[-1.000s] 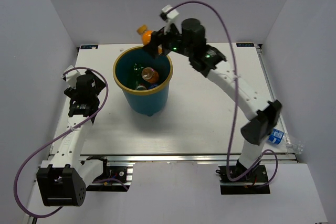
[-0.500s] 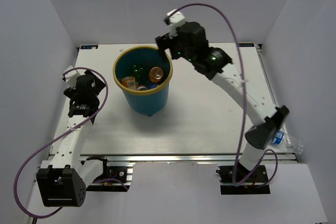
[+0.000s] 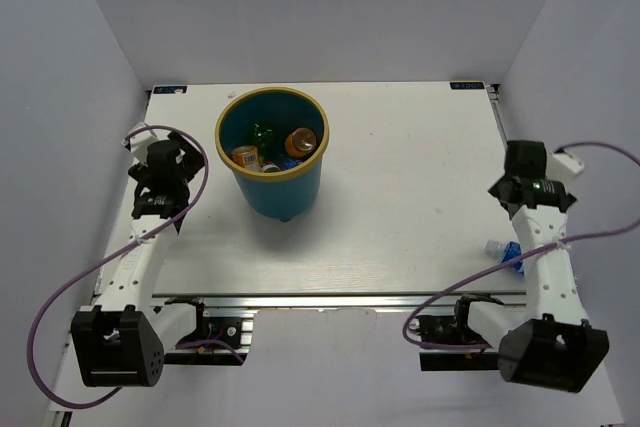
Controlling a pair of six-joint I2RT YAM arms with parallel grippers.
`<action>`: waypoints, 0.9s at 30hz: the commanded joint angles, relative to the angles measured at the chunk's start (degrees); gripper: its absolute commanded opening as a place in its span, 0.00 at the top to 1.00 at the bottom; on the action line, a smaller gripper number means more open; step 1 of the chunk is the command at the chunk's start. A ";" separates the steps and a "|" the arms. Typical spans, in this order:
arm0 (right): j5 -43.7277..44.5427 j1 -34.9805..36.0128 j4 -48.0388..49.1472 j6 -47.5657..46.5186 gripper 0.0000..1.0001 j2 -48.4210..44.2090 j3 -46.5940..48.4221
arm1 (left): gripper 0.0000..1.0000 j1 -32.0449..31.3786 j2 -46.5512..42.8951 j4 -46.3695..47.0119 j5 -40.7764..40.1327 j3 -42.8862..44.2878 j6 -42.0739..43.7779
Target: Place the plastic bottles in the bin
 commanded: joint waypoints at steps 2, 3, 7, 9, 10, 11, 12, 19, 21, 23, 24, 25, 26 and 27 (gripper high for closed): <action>-1.67 -11.90 6.89 5.73 0.11 -7.48 -9.31 | 0.02 0.05 -0.63 4.02 5.63 -0.10 0.65; -2.20 -14.02 8.21 5.72 0.11 -8.97 -10.92 | 0.02 -0.03 -0.72 4.20 6.07 -0.01 0.74; -8.96 -23.78 12.78 5.38 0.11 -10.30 -18.83 | 0.02 -0.03 0.59 3.15 5.20 0.78 0.92; -13.61 -29.23 15.51 4.41 0.11 -9.08 -22.60 | 0.02 -0.03 1.56 2.97 5.37 1.30 0.04; -14.67 -30.64 16.22 4.32 0.11 -8.37 -23.84 | 0.02 0.05 2.08 3.14 6.51 1.74 0.47; -16.60 -33.87 16.92 3.45 0.11 -7.58 -24.73 | 0.02 -0.03 3.31 2.36 6.43 2.35 1.08; -18.44 -35.38 17.19 3.18 0.11 -6.36 -26.13 | 0.02 -0.03 3.75 -0.26 5.30 3.84 0.65; -20.31 -40.32 24.39 4.67 0.11 -8.20 -32.47 | 0.02 -0.03 0.51 2.18 6.70 1.92 1.35; -20.92 -40.50 25.44 4.58 0.11 -6.01 -33.00 | 0.02 -0.03 -0.19 1.74 5.38 1.92 1.35; -20.93 -40.50 27.47 4.14 0.11 -4.16 -33.43 | 0.02 -0.03 -0.63 1.13 4.50 2.01 1.62; -20.92 -40.50 27.91 4.06 0.11 -2.32 -33.70 | 0.02 0.05 -0.98 1.04 3.80 1.83 1.70; -21.27 -40.58 28.43 4.14 0.11 -1.52 -34.05 | 0.02 0.05 -1.51 1.30 3.71 1.66 1.53; -22.75 -40.58 30.01 4.14 0.11 -0.90 -34.92 | 0.02 0.05 -1.77 1.39 3.79 1.31 1.53; -23.90 -40.67 30.80 4.14 0.12 -0.37 -35.28 | 0.02 -0.03 -1.95 1.47 3.97 1.22 1.53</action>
